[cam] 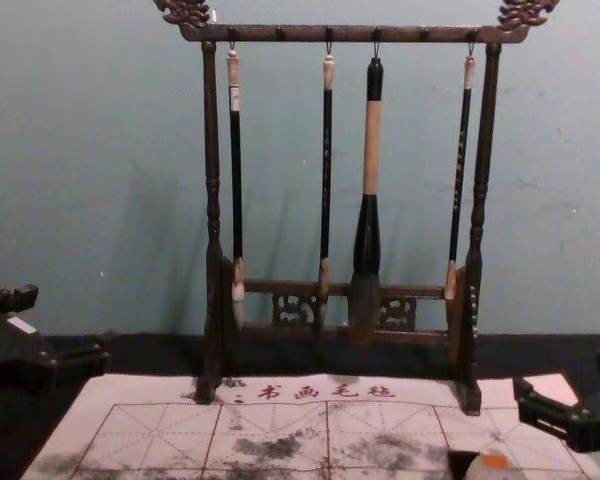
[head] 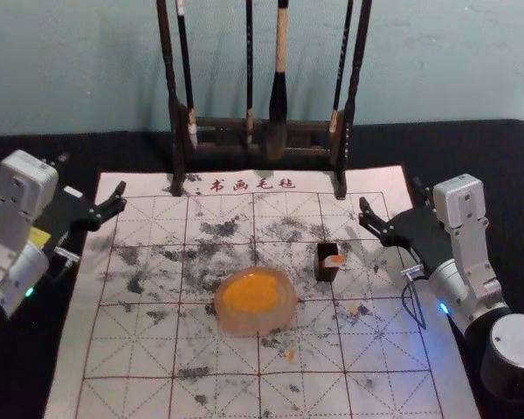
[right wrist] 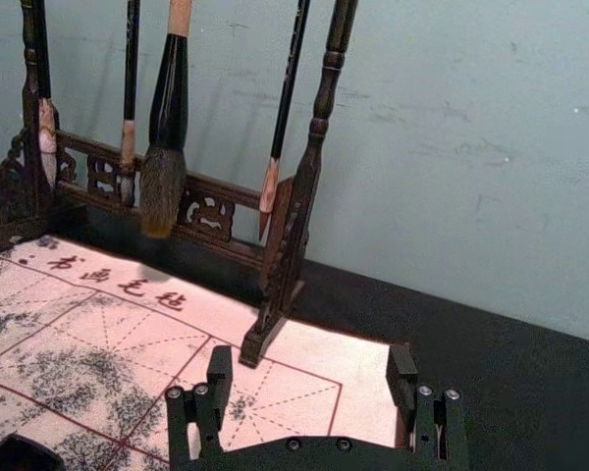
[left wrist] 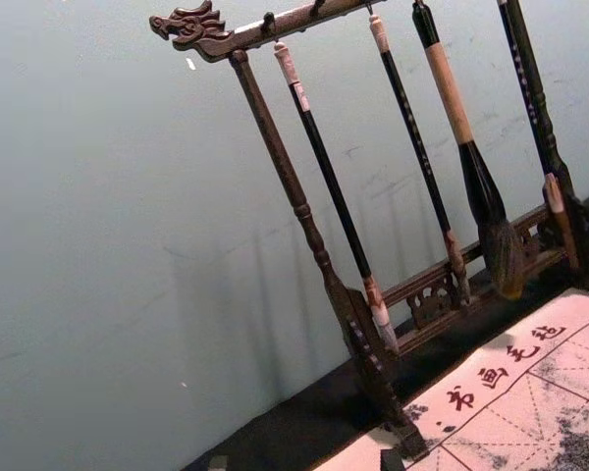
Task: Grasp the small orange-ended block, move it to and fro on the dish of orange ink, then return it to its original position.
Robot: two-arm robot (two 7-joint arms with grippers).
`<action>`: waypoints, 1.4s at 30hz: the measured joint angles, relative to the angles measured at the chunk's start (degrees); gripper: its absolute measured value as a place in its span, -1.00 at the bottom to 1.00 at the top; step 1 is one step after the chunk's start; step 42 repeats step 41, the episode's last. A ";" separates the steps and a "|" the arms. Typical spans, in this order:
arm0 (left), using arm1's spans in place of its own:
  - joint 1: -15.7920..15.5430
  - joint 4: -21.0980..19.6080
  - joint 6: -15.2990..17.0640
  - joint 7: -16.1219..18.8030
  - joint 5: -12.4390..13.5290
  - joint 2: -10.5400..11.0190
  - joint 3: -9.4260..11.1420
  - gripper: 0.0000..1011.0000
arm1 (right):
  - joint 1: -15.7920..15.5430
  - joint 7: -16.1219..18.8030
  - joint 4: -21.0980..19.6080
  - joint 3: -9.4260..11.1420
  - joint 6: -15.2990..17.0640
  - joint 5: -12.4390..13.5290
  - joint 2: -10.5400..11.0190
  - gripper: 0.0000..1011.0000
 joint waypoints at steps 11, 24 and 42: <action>0.00 0.00 0.00 0.00 0.00 0.00 0.00 0.98 | 0.00 0.00 0.00 0.00 0.00 0.00 0.00 0.98; 0.00 0.00 0.00 0.00 0.00 0.00 0.00 0.98 | 0.00 0.00 0.00 0.00 0.00 0.00 0.00 0.98; 0.00 0.00 0.00 0.00 0.00 0.00 0.00 0.98 | 0.00 0.00 0.00 0.00 0.00 0.00 0.00 0.98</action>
